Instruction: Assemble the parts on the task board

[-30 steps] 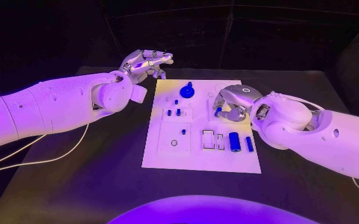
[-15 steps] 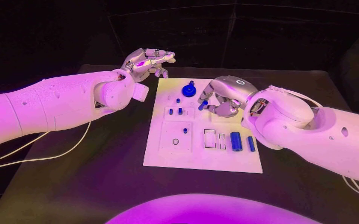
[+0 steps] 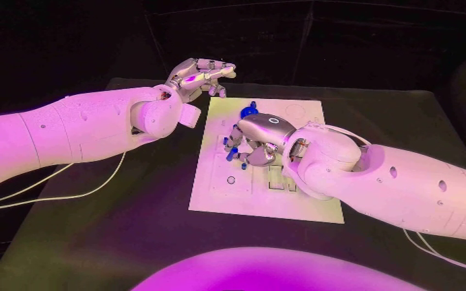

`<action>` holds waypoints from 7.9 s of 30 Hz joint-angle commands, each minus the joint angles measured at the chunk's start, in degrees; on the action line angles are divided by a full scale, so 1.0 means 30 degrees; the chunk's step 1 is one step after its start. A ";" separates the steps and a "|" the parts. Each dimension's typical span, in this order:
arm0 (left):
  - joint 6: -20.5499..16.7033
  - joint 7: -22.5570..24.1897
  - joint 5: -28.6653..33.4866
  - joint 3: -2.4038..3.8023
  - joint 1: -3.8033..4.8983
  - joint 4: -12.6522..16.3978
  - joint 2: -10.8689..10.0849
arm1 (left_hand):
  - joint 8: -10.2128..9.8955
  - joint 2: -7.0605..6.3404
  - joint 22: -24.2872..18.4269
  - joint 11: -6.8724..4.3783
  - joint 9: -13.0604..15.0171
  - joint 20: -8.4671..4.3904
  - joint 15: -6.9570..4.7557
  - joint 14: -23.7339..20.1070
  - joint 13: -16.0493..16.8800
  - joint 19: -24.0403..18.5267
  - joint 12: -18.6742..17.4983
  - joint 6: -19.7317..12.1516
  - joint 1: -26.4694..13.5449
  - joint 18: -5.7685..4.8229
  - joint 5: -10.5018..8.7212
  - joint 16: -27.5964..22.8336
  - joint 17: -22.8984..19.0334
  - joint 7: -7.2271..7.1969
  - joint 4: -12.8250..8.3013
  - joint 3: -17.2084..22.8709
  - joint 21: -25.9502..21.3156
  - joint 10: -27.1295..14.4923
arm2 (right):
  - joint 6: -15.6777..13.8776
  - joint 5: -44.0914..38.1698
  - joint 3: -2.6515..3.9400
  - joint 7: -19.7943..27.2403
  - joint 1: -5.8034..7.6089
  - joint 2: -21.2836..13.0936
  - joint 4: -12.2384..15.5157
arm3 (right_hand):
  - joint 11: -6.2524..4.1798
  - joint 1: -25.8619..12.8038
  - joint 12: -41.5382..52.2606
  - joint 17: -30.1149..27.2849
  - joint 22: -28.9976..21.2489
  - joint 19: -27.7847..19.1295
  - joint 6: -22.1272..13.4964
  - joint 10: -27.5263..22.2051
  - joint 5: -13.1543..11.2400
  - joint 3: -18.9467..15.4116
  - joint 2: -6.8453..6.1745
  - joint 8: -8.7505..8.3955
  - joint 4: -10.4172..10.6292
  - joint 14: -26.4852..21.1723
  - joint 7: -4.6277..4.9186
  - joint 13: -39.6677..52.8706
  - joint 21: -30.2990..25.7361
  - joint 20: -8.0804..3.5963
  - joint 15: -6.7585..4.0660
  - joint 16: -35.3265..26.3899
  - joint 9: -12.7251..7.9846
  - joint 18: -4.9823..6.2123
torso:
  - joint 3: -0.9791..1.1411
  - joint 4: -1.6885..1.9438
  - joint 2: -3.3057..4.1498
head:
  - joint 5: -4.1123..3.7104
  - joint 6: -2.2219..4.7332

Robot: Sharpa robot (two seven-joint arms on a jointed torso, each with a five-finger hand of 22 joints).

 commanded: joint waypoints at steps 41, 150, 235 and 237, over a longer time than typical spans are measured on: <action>0.0279 0.0089 -0.0041 0.0016 0.0037 -0.0087 0.0125 | 0.0133 0.0023 -0.0040 -0.0003 -0.0019 -0.0041 0.0020 -0.0090 -0.0026 0.0021 0.0084 -0.0181 0.0155 0.0109 0.0064 -0.0060 -0.0025 0.0029 -0.0060 0.0002 -0.0093 -0.0156 | 0.2264 -0.1756 -0.0860 0.0394 -0.0728 0.1076 -0.1362 | -0.0254 -0.0146 -0.0068 -0.0039 -0.0014 0.0088 0.0076 0.0401 0.0120 0.0151 -0.0234 -0.0138 -0.0071 0.0058 0.0056 0.0094 0.0088 0.0082 0.0029 0.0090 -0.0030 -0.0285 | 0.0016 -0.0045 -0.0015 | 0.0298 -0.0161; 0.0589 -0.0105 -0.0038 -0.0008 0.0031 0.0074 -0.0276 | 0.0210 -0.0029 -0.0091 0.0016 -0.0013 -0.0025 0.0042 -0.0121 -0.0030 0.0038 0.0172 -0.0207 0.0009 0.0103 0.0031 -0.0029 -0.0056 0.0043 -0.0015 -0.0106 -0.0153 -0.0201 | 0.0594 0.2633 -0.1320 -0.8012 -0.1314 -0.7366 0.2691 | -0.1409 -0.4514 2.3671 0.2947 0.3976 0.2779 -0.1879 0.4617 0.3406 -1.2481 0.0288 0.4076 0.6693 0.0510 -0.1058 2.4128 0.2696 -0.0625 -0.0824 0.2126 0.1273 -0.1253 | -0.0189 -0.0444 -0.0276 | -0.1622 0.0393; 0.0640 -0.0070 -0.0039 -0.0009 0.0033 0.0159 -0.0372 | 0.0247 -0.0028 -0.0115 0.0003 -0.0014 -0.0022 0.0038 -0.0117 -0.0029 0.0061 0.0224 -0.0228 -0.0008 0.0107 0.0043 0.0002 -0.0068 0.0027 -0.0017 -0.0149 -0.0177 -0.0225 | -0.3399 0.2858 -0.1280 -0.8236 -0.1462 -0.5251 0.3422 | -0.2165 -0.4055 2.2554 0.2360 0.4186 0.2892 -0.0578 0.4878 0.0003 -1.3207 0.0695 0.5401 0.5429 0.0479 -0.1920 2.4472 0.2750 -0.1236 -0.1457 0.1730 0.4977 -0.1294 | -0.0174 -0.0477 -0.0286 | -0.1248 0.0414; 0.0651 -0.0072 -0.0039 -0.0009 0.0032 0.0152 -0.0357 | 0.0247 -0.0028 -0.0115 0.0003 -0.0014 -0.0022 0.0038 -0.0117 -0.0029 0.0061 0.0224 -0.0228 -0.0008 0.0107 0.0043 0.0002 -0.0068 0.0027 -0.0017 -0.0149 -0.0177 -0.0225 | -0.3502 0.2737 -0.1280 -0.8246 -0.1462 -0.5362 0.3478 | -0.2166 -0.3877 2.2551 0.2364 0.4184 0.2890 -0.0574 0.4883 0.0057 -1.3191 0.0741 0.5407 0.5351 0.0482 -0.1920 2.4483 0.2747 -0.1236 -0.1459 0.1730 0.5014 -0.1293 | -0.0174 -0.0464 -0.0286 | -0.1261 0.0424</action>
